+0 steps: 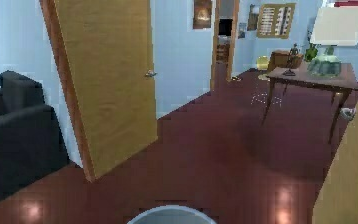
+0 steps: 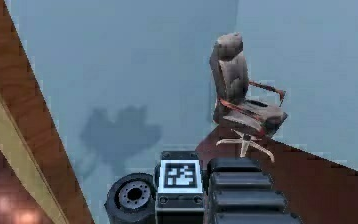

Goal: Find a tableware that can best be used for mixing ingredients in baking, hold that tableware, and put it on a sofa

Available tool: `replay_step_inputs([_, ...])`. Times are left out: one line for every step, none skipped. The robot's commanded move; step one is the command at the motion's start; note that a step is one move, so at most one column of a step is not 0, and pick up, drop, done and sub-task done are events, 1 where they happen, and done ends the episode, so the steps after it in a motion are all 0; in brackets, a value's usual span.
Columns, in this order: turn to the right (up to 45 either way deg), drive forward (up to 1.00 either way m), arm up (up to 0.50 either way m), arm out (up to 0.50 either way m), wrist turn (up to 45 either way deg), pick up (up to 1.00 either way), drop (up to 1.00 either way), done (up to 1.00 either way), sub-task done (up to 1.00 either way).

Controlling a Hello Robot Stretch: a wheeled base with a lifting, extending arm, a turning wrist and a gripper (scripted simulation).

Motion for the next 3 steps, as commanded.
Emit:
replay_step_inputs([0.0, 0.6, 0.0, 0.0, 0.0, 0.0, 0.0, 0.0, 0.0])
replay_step_inputs([39.0, 0.0, 0.0, 0.0, 0.0, 0.0, 0.0, 0.0, 0.0])
replay_step_inputs([0.0, 1.0, 0.0, 0.0, 0.0, 0.0, 0.0, 0.0, 0.0])
